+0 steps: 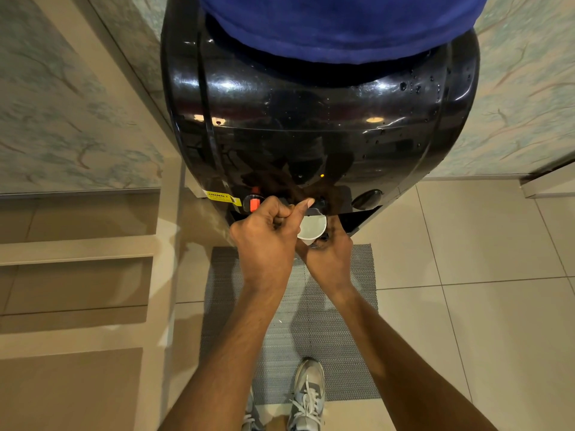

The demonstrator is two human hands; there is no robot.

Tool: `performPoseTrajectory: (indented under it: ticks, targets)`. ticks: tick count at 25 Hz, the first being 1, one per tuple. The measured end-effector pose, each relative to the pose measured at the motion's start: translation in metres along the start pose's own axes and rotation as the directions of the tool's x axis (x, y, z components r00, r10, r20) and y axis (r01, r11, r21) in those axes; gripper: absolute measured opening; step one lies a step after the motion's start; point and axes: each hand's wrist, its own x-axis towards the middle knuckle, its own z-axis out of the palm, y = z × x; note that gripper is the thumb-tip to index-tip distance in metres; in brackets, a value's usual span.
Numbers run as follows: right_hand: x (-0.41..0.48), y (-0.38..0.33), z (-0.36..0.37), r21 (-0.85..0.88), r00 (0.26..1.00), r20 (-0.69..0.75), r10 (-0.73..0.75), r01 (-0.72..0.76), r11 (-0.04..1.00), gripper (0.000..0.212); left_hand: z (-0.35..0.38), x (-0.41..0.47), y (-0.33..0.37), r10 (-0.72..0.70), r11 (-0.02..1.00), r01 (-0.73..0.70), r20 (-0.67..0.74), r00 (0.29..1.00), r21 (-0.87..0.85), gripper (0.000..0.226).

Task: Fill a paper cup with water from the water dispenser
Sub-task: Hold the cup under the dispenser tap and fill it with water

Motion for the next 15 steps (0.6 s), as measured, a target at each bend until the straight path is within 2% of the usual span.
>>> performPoseTrajectory:
  ticks: [15]
  targets:
    - [-0.0001,-0.0041,0.0010,-0.007,1.000,0.003,0.000,0.000,1.000,0.050,0.0000,0.0001,0.0000,0.003,1.000,-0.003,0.007,1.000,0.007,0.035]
